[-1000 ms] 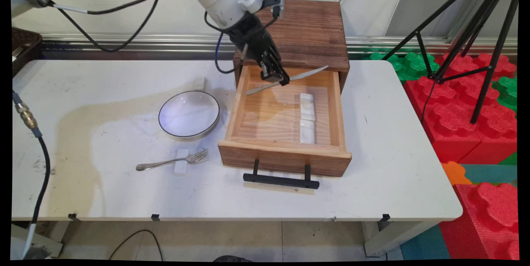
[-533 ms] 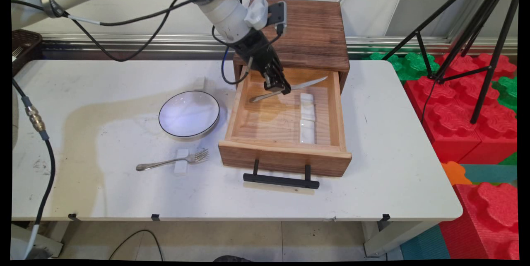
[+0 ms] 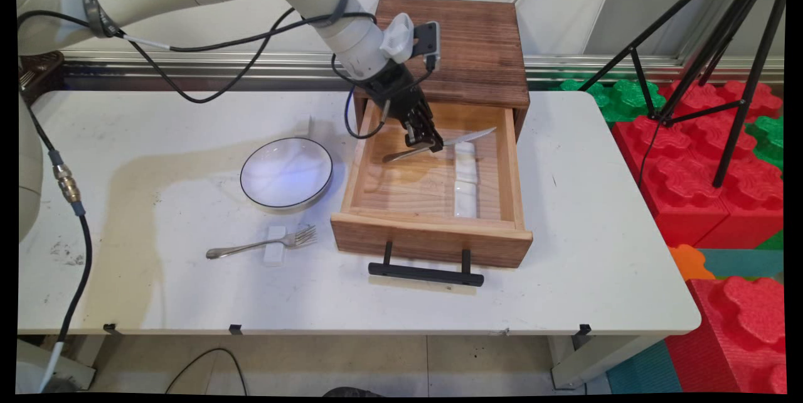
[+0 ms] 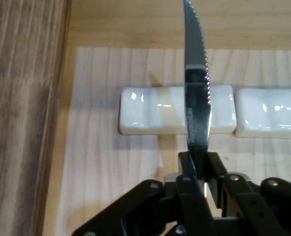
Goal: Place the picked object into the drawer
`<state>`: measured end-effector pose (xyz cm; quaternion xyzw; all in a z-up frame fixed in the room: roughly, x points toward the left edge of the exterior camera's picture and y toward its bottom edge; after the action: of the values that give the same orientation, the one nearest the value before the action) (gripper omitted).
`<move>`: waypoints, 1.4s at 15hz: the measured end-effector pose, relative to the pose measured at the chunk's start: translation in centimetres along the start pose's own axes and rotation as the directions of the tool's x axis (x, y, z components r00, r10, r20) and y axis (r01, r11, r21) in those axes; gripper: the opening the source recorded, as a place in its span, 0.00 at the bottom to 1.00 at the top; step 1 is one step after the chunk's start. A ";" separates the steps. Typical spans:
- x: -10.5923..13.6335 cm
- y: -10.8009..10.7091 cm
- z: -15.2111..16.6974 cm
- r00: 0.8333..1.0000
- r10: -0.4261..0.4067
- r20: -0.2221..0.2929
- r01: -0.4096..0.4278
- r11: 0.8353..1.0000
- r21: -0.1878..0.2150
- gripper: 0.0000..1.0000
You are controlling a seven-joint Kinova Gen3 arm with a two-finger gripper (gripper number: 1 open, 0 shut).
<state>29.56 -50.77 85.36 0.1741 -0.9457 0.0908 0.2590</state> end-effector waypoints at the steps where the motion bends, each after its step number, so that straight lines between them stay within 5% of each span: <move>1: -0.1 -0.1 0.4 1.000 0.003 0.002 -0.003 1.000 0.000 0.00; 15: -0.9 -0.5 3.3 0.999 0.020 0.027 -0.019 1.000 -0.008 0.00; 16: -0.9 -0.4 3.5 0.999 0.020 0.027 -0.020 1.000 -0.009 1.00; 21: -0.8 -0.5 3.8 1.000 0.021 0.021 -0.021 1.000 0.014 1.00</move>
<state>28.68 -52.02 81.76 0.1669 -0.9495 0.0982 0.2470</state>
